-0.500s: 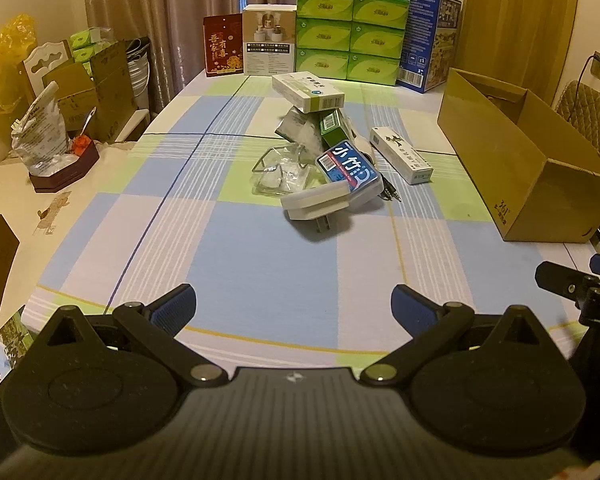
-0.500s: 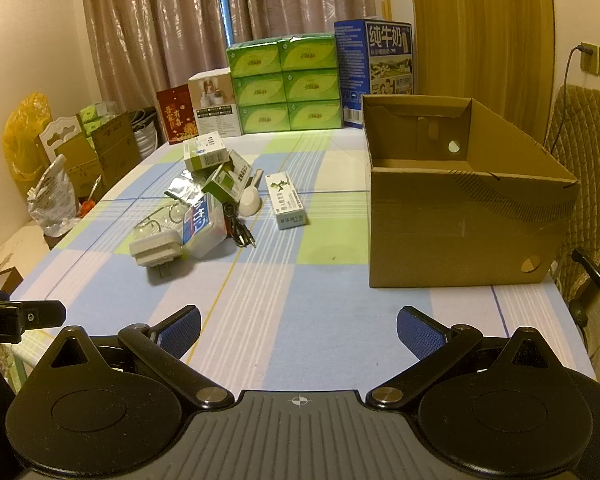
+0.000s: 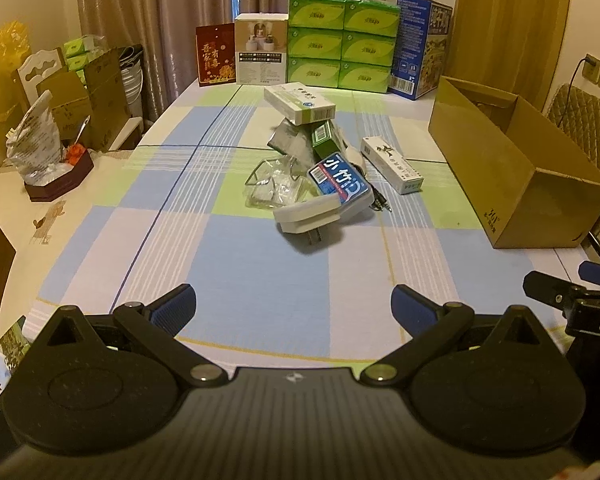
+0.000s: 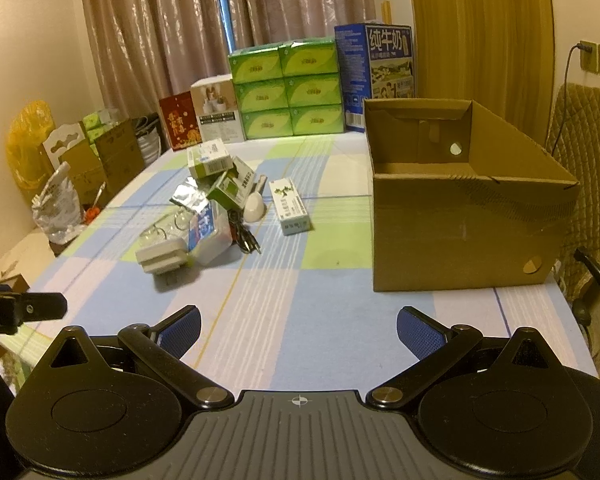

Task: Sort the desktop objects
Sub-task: 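Move both tools toward the pile of items on the table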

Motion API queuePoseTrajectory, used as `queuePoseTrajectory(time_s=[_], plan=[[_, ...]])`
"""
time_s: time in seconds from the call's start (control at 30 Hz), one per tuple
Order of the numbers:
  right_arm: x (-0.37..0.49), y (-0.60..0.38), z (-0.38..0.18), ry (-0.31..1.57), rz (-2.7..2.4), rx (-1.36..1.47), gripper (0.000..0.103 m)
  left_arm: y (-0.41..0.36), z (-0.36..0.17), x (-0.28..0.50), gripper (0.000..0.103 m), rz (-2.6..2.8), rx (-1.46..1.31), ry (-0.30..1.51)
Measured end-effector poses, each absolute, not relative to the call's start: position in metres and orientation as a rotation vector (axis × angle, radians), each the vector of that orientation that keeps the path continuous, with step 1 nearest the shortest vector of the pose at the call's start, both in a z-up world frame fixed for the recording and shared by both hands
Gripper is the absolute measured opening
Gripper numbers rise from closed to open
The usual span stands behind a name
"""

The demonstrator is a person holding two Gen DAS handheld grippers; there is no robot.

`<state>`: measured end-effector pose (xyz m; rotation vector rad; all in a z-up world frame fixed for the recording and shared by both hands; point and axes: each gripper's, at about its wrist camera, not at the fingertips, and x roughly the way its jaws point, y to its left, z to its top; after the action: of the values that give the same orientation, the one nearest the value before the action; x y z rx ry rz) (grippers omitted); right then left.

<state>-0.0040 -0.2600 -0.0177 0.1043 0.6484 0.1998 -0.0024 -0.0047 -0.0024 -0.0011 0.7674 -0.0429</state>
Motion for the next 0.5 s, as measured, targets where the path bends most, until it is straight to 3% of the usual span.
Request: queuePoseTrajectory(time_s=[0.5], plan=[[0.004,-0.254,-0.012,0.660,0.243,0.124,0.101,-0.004,0.017,0.012,0.102,-0.138,-0.005,0.748]])
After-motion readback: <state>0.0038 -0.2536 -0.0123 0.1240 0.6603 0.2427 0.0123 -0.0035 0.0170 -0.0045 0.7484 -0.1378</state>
